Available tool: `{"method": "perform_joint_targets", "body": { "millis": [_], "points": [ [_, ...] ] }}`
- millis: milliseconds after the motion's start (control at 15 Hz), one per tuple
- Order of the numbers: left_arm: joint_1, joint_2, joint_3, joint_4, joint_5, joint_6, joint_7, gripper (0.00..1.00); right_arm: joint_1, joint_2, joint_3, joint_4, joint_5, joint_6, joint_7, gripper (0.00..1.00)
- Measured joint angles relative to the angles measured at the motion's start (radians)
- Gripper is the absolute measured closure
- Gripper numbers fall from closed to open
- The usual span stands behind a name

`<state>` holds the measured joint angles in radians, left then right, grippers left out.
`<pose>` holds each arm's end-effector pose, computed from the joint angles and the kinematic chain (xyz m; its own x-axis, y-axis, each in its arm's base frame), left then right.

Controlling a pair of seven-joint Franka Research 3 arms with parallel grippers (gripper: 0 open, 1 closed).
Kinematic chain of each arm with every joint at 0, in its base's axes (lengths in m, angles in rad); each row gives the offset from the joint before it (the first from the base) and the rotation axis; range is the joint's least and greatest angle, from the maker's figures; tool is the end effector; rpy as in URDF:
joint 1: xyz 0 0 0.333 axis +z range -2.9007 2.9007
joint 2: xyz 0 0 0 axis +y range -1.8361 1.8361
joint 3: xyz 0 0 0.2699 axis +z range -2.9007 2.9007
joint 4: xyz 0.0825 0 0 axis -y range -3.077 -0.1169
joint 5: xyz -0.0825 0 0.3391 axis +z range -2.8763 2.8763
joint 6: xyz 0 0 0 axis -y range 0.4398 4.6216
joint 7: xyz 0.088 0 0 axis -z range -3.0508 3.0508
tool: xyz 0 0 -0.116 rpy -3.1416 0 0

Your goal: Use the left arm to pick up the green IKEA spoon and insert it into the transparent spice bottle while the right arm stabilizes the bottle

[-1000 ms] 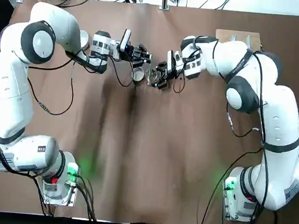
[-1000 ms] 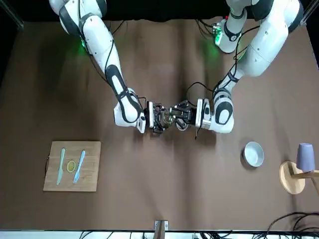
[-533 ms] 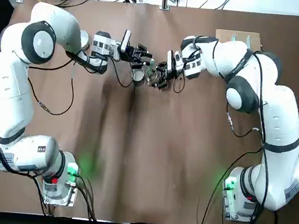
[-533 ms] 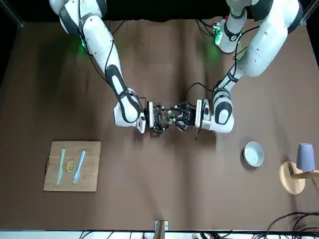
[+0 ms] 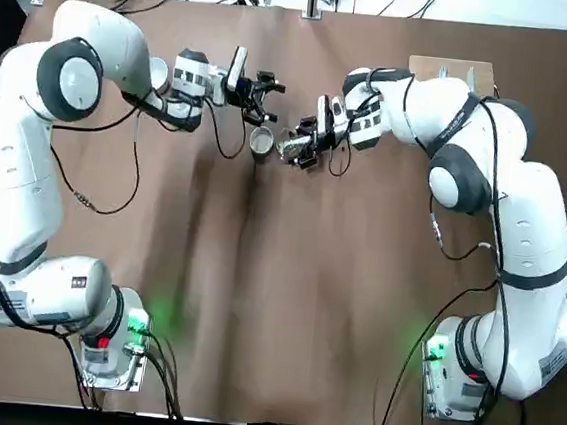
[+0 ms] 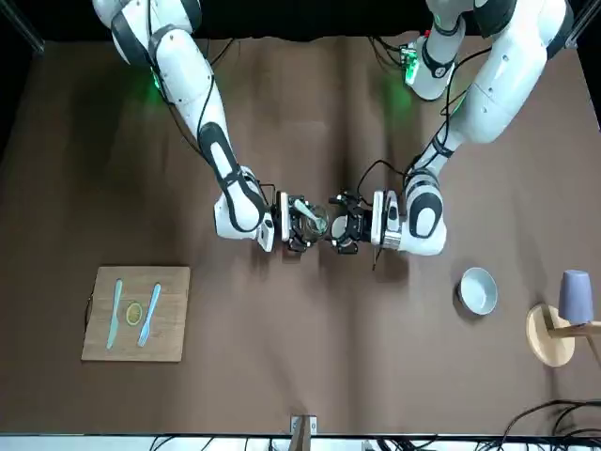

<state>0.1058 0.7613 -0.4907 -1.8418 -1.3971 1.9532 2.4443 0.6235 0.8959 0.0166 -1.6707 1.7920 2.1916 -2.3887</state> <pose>0.5032 -0.2717 0.1774 0.0570 -0.0915 0.9942 -0.9815 0.1770 0.0726 0.4562 0.3916 0.0866 0.1045 0.3899 0.9149 0.9897 0.0493 -0.1341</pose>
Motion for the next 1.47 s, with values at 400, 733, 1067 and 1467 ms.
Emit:
{"method": "perform_joint_targets", "body": {
  "millis": [400,733,1067,1467],
  "points": [
    [0.054,-0.074,0.017,0.143,0.323,-0.042,-0.422,0.0,-0.025,0.0,-0.007,-0.002,0.0,0.0,0.001,0.0],
    [0.081,-0.118,0.022,0.238,0.554,-0.071,-0.811,0.0,-0.059,-0.005,-0.008,-0.022,-0.012,-0.017,0.004,0.0],
    [0.085,-0.159,0.054,0.306,0.792,-0.071,-1.089,0.0,-0.119,-0.027,-0.01,-0.053,-0.151,-0.11,0.157,0.0],
    [0.085,-0.242,0.068,0.337,1.056,-0.071,-1.448,0.0,-0.228,-0.129,-0.029,-0.049,-0.493,-0.168,0.528,0.0]
  ]
}}
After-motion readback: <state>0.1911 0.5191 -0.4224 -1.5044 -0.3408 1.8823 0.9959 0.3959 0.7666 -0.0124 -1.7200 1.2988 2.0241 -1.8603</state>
